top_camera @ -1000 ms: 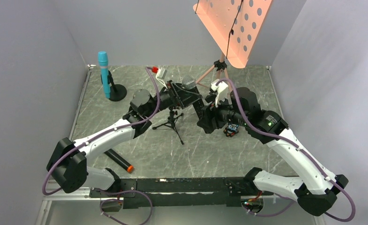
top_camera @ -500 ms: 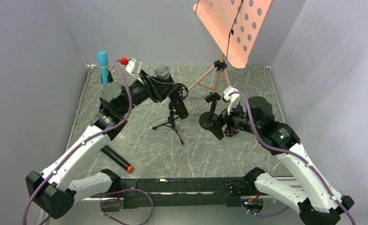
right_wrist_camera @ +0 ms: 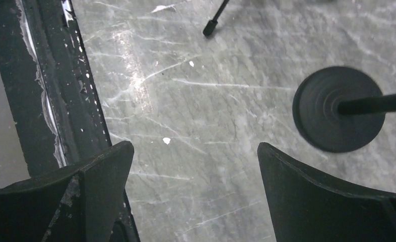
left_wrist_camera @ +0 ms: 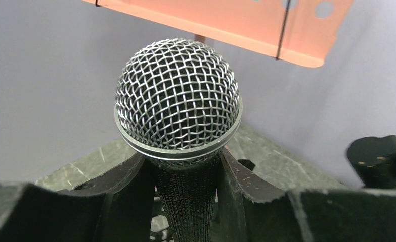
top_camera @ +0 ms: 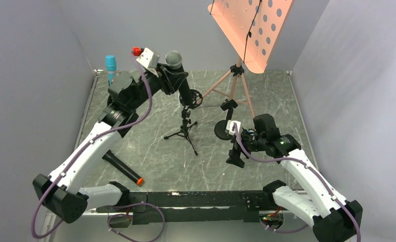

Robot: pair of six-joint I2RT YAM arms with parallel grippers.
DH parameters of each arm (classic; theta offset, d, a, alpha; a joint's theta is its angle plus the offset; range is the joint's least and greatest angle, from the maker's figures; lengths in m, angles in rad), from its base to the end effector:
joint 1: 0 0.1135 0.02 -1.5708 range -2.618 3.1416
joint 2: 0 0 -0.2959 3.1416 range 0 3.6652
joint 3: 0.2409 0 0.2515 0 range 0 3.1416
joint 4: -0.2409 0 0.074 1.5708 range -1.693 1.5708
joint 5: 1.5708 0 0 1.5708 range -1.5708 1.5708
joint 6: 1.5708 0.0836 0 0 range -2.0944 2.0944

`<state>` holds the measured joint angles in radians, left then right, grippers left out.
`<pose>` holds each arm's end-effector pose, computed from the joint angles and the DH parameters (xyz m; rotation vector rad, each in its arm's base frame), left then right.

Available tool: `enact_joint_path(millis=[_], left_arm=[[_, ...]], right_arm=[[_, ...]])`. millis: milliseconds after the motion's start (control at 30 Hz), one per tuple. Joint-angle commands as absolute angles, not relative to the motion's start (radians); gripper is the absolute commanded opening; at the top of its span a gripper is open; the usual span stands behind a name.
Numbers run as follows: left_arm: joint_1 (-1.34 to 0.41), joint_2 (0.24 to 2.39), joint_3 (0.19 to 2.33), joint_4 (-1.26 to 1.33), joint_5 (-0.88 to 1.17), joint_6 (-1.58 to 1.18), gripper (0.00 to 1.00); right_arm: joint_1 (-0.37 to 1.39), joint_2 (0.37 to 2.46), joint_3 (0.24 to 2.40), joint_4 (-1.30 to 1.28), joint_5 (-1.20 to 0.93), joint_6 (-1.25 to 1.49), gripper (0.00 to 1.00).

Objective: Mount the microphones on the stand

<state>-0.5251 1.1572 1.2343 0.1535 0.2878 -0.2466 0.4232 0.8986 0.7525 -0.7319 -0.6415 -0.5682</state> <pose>0.2391 -0.1659 0.4983 0.4405 1.3288 -0.8389 0.1401 0.1180 0.2604 -1.3483 1.9086 0.7081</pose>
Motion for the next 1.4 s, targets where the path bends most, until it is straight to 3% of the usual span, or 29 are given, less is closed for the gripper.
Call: enact_joint_path(millis=[0,567,1167,1367], left_arm=[[-0.517,1.229,1.305,0.253,0.267,-0.182,0.0],[-0.507,1.409,1.402,0.292,0.249,-0.14,0.0],[-0.484,1.442,1.358,0.276,0.418,-0.211,0.0],[-0.474,1.455,1.358,0.241,0.383,-0.182,0.0]], right_arm=[[0.397,0.85,0.766,-0.697,-0.73,-0.702,0.99],[0.377,0.816,0.735,-0.675,-0.664,-0.696,1.0],[0.377,0.843,0.736,-0.681,-0.66,-0.699,1.0],[0.376,0.843,0.735,-0.683,-0.66,-0.701,1.0]])
